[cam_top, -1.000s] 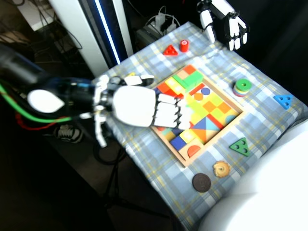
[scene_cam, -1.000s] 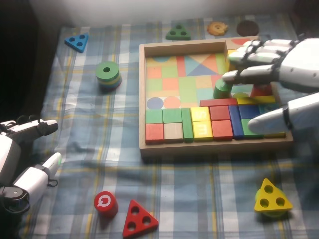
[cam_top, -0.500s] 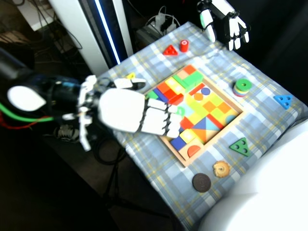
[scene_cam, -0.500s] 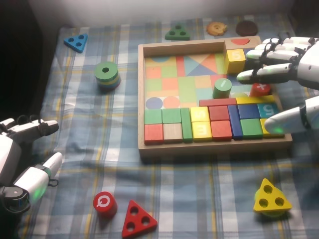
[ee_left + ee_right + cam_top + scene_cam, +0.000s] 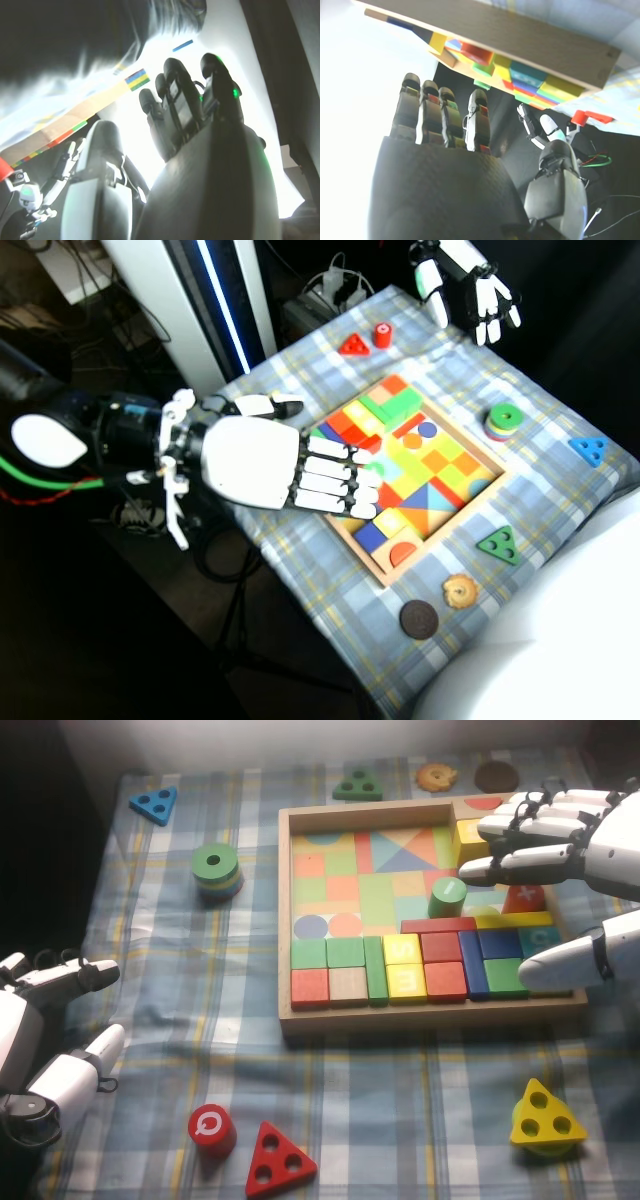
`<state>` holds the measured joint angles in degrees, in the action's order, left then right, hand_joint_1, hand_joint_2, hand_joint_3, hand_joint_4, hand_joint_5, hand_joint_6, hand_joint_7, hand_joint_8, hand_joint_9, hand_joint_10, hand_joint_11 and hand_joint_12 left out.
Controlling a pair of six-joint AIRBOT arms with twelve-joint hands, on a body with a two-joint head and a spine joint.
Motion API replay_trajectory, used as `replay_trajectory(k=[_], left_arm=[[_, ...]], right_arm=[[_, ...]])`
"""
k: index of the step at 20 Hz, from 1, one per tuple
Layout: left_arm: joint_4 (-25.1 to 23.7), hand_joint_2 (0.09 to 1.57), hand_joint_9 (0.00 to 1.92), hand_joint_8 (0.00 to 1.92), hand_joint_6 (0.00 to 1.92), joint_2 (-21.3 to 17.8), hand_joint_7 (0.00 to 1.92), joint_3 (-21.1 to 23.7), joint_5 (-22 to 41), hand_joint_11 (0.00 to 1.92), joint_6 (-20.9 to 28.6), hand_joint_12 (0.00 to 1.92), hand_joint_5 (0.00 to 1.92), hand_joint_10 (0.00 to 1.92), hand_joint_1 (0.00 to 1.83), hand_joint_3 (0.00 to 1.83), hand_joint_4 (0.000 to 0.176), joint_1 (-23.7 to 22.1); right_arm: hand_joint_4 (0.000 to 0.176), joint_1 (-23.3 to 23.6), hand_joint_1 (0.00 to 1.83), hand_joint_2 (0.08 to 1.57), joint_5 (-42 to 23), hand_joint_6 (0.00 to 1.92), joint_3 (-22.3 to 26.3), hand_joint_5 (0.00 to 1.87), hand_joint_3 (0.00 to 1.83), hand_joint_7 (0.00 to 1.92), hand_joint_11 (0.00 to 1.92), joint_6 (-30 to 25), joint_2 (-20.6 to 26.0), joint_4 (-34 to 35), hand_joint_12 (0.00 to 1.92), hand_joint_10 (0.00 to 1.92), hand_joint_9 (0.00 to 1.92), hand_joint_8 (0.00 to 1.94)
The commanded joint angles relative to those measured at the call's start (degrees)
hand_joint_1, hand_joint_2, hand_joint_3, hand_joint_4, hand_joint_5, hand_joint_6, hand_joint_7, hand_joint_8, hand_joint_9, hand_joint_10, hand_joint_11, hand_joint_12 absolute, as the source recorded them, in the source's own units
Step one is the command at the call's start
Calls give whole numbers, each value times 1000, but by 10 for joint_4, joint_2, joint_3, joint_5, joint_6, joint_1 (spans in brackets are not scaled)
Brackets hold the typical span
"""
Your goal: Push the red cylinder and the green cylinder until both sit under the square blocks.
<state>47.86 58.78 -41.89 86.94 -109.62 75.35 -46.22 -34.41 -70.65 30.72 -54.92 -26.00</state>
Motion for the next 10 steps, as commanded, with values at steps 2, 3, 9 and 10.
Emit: replay_trajectory(k=[2,3,9,10], left_arm=[[-27,1367,433,3,9,-2,483,-2,59,0,3,284,647,1,694,0,20,-3],[-27,1360,431,2,13,-2,486,-2,58,0,3,283,670,0,718,0,11,-3],[-27,1359,451,2,3,-1,496,-2,57,0,5,395,670,3,758,0,19,-4],[-27,1358,453,1,3,-1,496,-2,57,0,5,397,671,4,759,0,11,-4]], right_arm=[[139,8,0,923,-59,0,-5,200,0,0,0,2,-9,18,0,0,0,0],[138,8,0,913,-58,3,-7,206,0,0,0,2,-13,16,0,0,0,0],[134,8,0,936,-54,7,-26,226,1,0,0,2,-39,10,0,0,0,0],[140,8,0,929,-51,1,-28,211,0,0,0,2,-42,8,0,0,0,0]])
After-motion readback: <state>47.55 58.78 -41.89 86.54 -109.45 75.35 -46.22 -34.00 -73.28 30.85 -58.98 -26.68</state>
